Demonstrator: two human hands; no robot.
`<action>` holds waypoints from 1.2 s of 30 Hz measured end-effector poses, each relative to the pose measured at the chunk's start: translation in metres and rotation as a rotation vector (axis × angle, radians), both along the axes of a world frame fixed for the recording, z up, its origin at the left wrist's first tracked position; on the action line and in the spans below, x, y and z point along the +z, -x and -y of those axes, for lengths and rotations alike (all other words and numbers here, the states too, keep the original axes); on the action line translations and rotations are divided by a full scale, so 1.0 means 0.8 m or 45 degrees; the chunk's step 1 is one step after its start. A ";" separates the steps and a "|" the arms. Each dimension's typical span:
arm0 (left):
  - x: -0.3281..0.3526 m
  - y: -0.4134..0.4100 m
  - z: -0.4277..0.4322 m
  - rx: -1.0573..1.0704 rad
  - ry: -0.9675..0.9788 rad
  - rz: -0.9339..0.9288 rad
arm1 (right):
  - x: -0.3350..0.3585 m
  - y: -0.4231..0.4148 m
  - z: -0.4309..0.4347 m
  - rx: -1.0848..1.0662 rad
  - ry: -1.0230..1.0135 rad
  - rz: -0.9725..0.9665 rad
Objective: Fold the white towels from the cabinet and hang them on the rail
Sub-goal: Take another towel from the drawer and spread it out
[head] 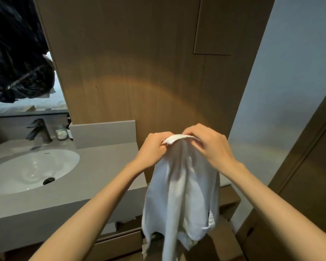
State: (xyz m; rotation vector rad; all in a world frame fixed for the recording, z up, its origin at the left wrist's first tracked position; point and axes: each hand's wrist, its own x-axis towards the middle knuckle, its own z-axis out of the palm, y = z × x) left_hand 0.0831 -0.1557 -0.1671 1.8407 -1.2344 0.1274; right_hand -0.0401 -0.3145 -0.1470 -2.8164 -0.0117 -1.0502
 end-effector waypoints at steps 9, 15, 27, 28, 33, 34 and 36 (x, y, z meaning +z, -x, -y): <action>-0.026 -0.012 -0.011 0.022 -0.047 -0.027 | -0.008 -0.008 -0.020 0.171 -0.772 0.141; -0.120 -0.037 -0.062 0.253 -0.339 -0.317 | 0.042 -0.015 -0.024 0.112 -1.014 0.303; -0.116 -0.034 -0.068 0.589 -0.211 -0.715 | -0.010 -0.004 -0.003 -0.114 -0.758 0.102; -0.100 -0.031 -0.061 0.537 -0.146 -0.794 | -0.014 -0.004 -0.005 -0.057 -0.730 0.060; -0.024 -0.024 -0.034 0.302 0.110 -1.138 | -0.043 0.004 -0.032 0.131 -0.646 -0.158; -0.012 -0.024 -0.030 0.296 0.152 -1.192 | -0.050 0.006 -0.041 0.168 -0.682 -0.176; 0.011 -0.021 -0.022 0.262 0.223 -1.282 | -0.062 0.006 -0.057 0.221 -0.749 -0.203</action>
